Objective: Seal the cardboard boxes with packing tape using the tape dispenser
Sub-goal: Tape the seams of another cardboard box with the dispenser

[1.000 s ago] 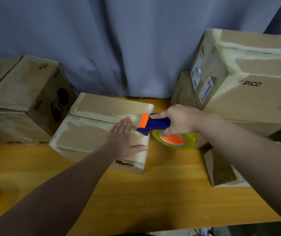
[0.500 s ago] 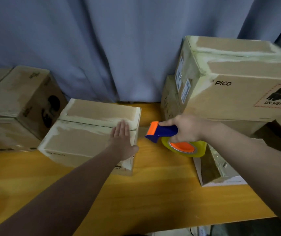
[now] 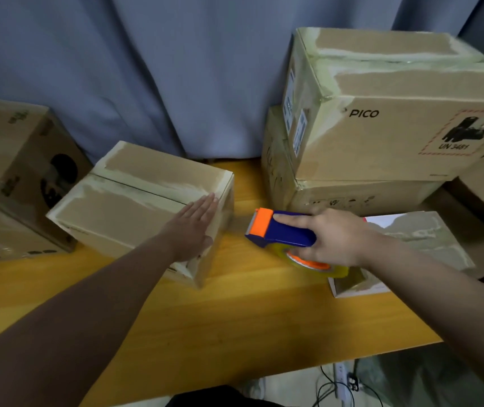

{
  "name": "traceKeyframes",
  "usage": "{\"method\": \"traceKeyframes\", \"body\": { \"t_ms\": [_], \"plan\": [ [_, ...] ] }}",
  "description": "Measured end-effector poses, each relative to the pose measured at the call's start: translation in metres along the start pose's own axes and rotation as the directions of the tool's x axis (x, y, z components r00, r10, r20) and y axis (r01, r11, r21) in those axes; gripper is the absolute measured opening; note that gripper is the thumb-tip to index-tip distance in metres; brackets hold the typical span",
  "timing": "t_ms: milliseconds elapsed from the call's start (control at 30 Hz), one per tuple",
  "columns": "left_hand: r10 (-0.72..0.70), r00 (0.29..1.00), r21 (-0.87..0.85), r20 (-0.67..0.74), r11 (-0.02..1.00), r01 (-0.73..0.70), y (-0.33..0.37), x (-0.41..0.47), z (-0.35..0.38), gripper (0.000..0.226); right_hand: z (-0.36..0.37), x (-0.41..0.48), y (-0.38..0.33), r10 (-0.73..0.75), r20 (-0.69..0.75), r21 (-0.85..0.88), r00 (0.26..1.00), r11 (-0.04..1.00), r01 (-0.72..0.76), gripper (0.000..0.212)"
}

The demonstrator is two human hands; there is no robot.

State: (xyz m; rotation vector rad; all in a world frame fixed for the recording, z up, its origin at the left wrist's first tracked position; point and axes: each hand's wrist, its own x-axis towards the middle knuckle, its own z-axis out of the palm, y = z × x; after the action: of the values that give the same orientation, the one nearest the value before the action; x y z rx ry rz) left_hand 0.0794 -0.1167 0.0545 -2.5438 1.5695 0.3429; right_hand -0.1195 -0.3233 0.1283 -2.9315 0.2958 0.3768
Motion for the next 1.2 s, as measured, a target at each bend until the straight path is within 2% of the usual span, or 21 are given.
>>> {"method": "traceKeyframes", "body": {
  "t_ms": [200, 300, 433, 533, 600, 667, 700, 733, 767, 800, 833, 867, 900, 933, 967, 1133, 1200],
  "plan": [
    [-0.123, 0.989, -0.087, -0.083, 0.989, 0.116, 0.016, 0.005, 0.008, 0.065, -0.012, -0.018, 0.001, 0.059, 0.11, -0.128, 0.992, 0.991, -0.045, 0.067],
    [-0.146, 0.982, -0.147, -0.118, 0.981, 0.128, 0.014, 0.007, 0.013, 0.062, -0.011, 0.005, -0.019, 0.069, 0.211, -0.144, 0.975, 0.989, -0.039, 0.057],
    [-0.147, 0.979, -0.155, -0.141, 0.98, 0.125, 0.011, 0.007, 0.016, 0.061, 0.002, 0.042, -0.041, 0.139, 0.404, -0.057, 0.904, 0.99, -0.127, 0.037],
    [-0.165, 0.977, -0.154, -0.132, 0.977, 0.145, 0.013, 0.008, 0.016, 0.062, 0.012, 0.07, -0.051, 0.191, 0.456, -0.002, 0.87, 0.977, -0.213, 0.026],
    [-0.166, 0.978, -0.152, -0.128, 0.977, 0.146, 0.013, 0.007, 0.015, 0.062, 0.022, 0.08, -0.057, 0.233, 0.505, -0.057, 0.831, 0.97, -0.237, 0.018],
    [-0.153, 0.983, -0.146, -0.106, 0.98, 0.137, 0.011, 0.006, 0.014, 0.062, 0.039, 0.076, -0.055, 0.283, 0.586, -0.207, 0.759, 0.958, -0.198, 0.02],
    [-0.149, 0.984, -0.14, -0.098, 0.981, 0.135, 0.011, 0.007, 0.015, 0.062, 0.046, 0.068, -0.048, 0.296, 0.579, -0.228, 0.76, 0.953, -0.198, 0.022],
    [-0.15, 0.984, -0.13, -0.095, 0.982, 0.137, 0.01, 0.008, 0.016, 0.062, 0.05, 0.059, -0.038, 0.294, 0.532, -0.164, 0.794, 0.956, -0.244, 0.024],
    [-0.151, 0.984, -0.131, -0.094, 0.982, 0.138, 0.009, 0.009, 0.016, 0.062, 0.054, 0.048, -0.027, 0.296, 0.452, 0.001, 0.841, 0.943, -0.333, 0.029],
    [-0.148, 0.985, -0.139, -0.089, 0.981, 0.135, 0.01, 0.01, 0.016, 0.061, 0.057, 0.037, -0.018, 0.309, 0.368, 0.235, 0.877, 0.882, -0.409, 0.036],
    [-0.146, 0.986, -0.142, -0.085, 0.981, 0.133, 0.01, 0.01, 0.016, 0.061, 0.061, 0.027, -0.009, 0.331, 0.298, 0.485, 0.896, 0.756, -0.44, 0.043],
    [-0.147, 0.985, -0.142, -0.091, 0.981, 0.133, 0.01, 0.01, 0.017, 0.061, 0.068, 0.02, -0.004, 0.363, 0.259, 0.698, 0.895, 0.57, -0.433, 0.048],
    [-0.148, 0.984, -0.141, -0.095, 0.981, 0.134, 0.009, 0.009, 0.017, 0.061, 0.076, 0.016, -0.002, 0.377, 0.275, 0.833, 0.884, 0.365, -0.415, 0.05],
    [-0.147, 0.984, -0.143, -0.099, 0.981, 0.132, 0.009, 0.009, 0.016, 0.062, 0.087, 0.014, -0.004, 0.372, 0.314, 0.897, 0.873, 0.184, -0.401, 0.049],
    [-0.145, 0.984, -0.143, -0.103, 0.981, 0.129, 0.009, 0.009, 0.015, 0.062, 0.102, 0.014, -0.005, 0.375, 0.349, 0.916, 0.859, 0.054, -0.397, 0.045],
    [-0.146, 0.983, -0.163, -0.11, 0.978, 0.127, 0.009, 0.008, 0.017, 0.061, 0.161, 0.029, -0.015, 0.415, 0.399, 0.915, 0.818, -0.246, -0.321, 0.026],
    [-0.148, 0.983, -0.17, -0.112, 0.977, 0.128, 0.008, 0.008, 0.018, 0.061, 0.177, 0.031, -0.016, 0.426, 0.39, 0.917, 0.816, -0.265, -0.3, 0.025]
  ]
}}
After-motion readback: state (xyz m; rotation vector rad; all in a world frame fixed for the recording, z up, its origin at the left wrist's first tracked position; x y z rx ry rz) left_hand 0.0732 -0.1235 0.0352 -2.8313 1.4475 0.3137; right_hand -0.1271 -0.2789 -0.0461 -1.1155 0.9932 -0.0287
